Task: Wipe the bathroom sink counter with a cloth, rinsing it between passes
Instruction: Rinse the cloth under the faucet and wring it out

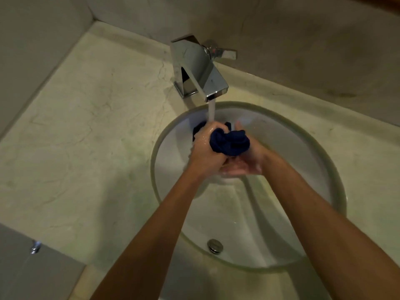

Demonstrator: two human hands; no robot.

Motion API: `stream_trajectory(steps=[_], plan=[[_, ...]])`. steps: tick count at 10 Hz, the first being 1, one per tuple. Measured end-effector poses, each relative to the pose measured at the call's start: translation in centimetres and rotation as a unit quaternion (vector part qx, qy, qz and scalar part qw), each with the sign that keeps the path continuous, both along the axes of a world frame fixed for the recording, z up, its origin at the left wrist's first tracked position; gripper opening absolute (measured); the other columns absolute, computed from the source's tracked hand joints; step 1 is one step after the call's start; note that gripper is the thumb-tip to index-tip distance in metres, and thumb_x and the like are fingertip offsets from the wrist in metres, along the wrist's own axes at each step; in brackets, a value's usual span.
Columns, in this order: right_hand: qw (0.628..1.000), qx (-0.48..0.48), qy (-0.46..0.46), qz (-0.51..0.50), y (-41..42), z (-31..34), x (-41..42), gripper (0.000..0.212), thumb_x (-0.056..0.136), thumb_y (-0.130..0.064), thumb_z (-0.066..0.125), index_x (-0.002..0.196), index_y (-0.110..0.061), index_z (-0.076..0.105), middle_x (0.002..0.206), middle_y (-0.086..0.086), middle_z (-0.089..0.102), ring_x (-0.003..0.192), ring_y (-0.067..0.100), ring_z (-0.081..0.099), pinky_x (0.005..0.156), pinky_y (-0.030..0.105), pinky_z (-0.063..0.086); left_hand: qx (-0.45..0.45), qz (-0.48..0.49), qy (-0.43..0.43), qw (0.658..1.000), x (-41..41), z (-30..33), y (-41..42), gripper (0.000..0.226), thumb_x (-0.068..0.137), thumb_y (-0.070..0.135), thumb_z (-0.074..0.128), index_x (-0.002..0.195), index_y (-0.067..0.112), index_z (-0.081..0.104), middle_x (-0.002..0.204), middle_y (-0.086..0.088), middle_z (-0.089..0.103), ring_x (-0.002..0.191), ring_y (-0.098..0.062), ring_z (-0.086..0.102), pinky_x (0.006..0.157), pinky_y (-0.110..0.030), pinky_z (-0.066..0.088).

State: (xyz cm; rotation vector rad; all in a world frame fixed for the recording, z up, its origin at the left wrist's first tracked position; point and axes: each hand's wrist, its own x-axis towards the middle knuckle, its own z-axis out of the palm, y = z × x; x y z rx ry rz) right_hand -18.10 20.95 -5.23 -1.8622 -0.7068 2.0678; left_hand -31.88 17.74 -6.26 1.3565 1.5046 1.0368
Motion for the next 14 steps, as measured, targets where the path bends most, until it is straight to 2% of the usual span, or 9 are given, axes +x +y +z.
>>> stream_trajectory(steps=[2, 4, 5, 7, 8, 11, 12, 13, 14], plan=[[0.979, 0.019, 0.201, 0.025, 1.4, 0.1, -3.4, 0.047, 0.106, -0.043, 0.044, 0.068, -0.020, 0.060, 0.050, -0.008, 0.062, 0.050, 0.004, 0.063, 0.067, 0.019, 0.050, 0.132, -0.058, 0.064, 0.988, -0.1, -0.1, -2.3, 0.027, 0.066, -0.008, 0.058, 0.085, 0.011, 0.061, 0.089, -0.007, 0.063, 0.087, -0.028, 0.058, 0.086, -0.044, 0.046], [0.982, 0.078, 0.101, 0.141, 1.8, -2.3, -4.2, 0.022, 0.098, -0.015, 0.062, 0.076, -0.016, 0.057, 0.068, -0.003, 0.058, 0.063, 0.005, 0.059, 0.070, 0.017, 0.045, 0.002, -0.082, -0.010, 0.997, -0.9, 0.5, -6.7, 0.056, 0.065, 0.008, 0.065, 0.120, 0.017, 0.060, 0.137, -0.001, 0.041, 0.129, -0.021, 0.047, 0.109, -0.035, 0.047], [0.967, 0.215, -0.027, 0.131, 0.0, -2.3, -4.0, 0.003, 0.092, -0.020, 0.068, 0.088, -0.020, 0.068, 0.080, -0.003, 0.070, 0.071, 0.005, 0.067, 0.065, 0.020, 0.051, -0.051, 0.163, -0.050, 0.984, 0.5, 1.8, -7.1, 0.054, 0.079, 0.023, 0.072, 0.130, 0.025, 0.054, 0.142, 0.004, 0.037, 0.131, -0.014, 0.045, 0.097, -0.022, 0.050], [0.866, 0.432, -0.133, 0.214, -2.1, -3.7, -2.4, 0.024, 0.081, -0.029, 0.074, 0.102, -0.022, 0.063, 0.087, -0.007, 0.073, 0.081, 0.017, 0.072, 0.065, 0.032, 0.056, -0.310, 0.217, -0.229, 0.897, 0.5, 0.7, -0.3, 0.107, 0.058, 0.059, 0.092, 0.145, 0.014, 0.047, 0.135, -0.002, 0.062, 0.120, -0.023, 0.064, 0.101, -0.038, 0.054], [0.829, 0.484, -0.159, 0.230, -2.8, -4.0, -1.9, 0.038, 0.078, -0.023, 0.078, 0.112, -0.022, 0.062, 0.093, -0.005, 0.073, 0.087, 0.016, 0.071, 0.071, 0.033, 0.055, -0.309, 0.226, -0.227, 0.896, 1.4, 0.4, 1.0, 0.059, 0.060, 0.040, 0.097, 0.109, 0.017, 0.073, 0.101, -0.002, 0.078, 0.096, -0.021, 0.075, 0.090, -0.041, 0.061], [0.892, 0.422, -0.016, 0.160, -2.2, -5.7, 0.7, 0.113, 0.056, -0.021, 0.101, 0.144, -0.028, 0.031, 0.139, -0.015, 0.053, 0.122, 0.001, 0.059, 0.099, 0.025, 0.053, -0.170, 0.327, -0.212, 0.905, 2.6, 0.4, 0.3, 0.066, 0.063, 0.037, 0.091, 0.122, 0.025, 0.065, 0.112, 0.004, 0.073, 0.104, -0.018, 0.071, 0.094, -0.045, 0.060], [0.881, 0.423, -0.063, 0.203, -1.7, -6.9, -0.9, 0.093, 0.061, -0.030, 0.093, 0.138, -0.042, 0.041, 0.121, -0.018, 0.067, 0.110, -0.001, 0.066, 0.089, 0.027, 0.055, -0.120, 0.333, -0.200, 0.914, 2.5, 0.8, 0.0, 0.050, 0.073, 0.020, 0.090, 0.116, 0.028, 0.066, 0.106, 0.010, 0.073, 0.103, -0.013, 0.070, 0.094, -0.038, 0.059], [0.866, 0.452, -0.124, 0.176, 0.7, -6.9, -2.7, 0.029, 0.078, -0.029, 0.070, 0.105, -0.038, 0.064, 0.086, -0.022, 0.066, 0.083, 0.005, 0.063, 0.074, 0.028, 0.051, -0.058, 0.304, -0.191, 0.931, 3.1, 1.7, -0.9, 0.049, 0.075, -0.004, 0.082, 0.095, 0.038, 0.065, 0.085, 0.022, 0.072, 0.086, 0.002, 0.068, 0.075, -0.019, 0.056], [0.814, 0.526, -0.134, 0.206, 3.5, -6.5, -3.9, 0.028, 0.086, -0.023, 0.059, 0.068, -0.040, 0.046, 0.059, -0.026, 0.050, 0.062, 0.008, 0.053, 0.062, 0.030, 0.048, -0.001, 0.292, -0.176, 0.940, 2.8, 2.0, -1.4, 0.054, 0.075, -0.014, 0.074, 0.082, 0.038, 0.067, 0.075, 0.014, 0.066, 0.072, 0.000, 0.060, 0.067, -0.020, 0.052]])
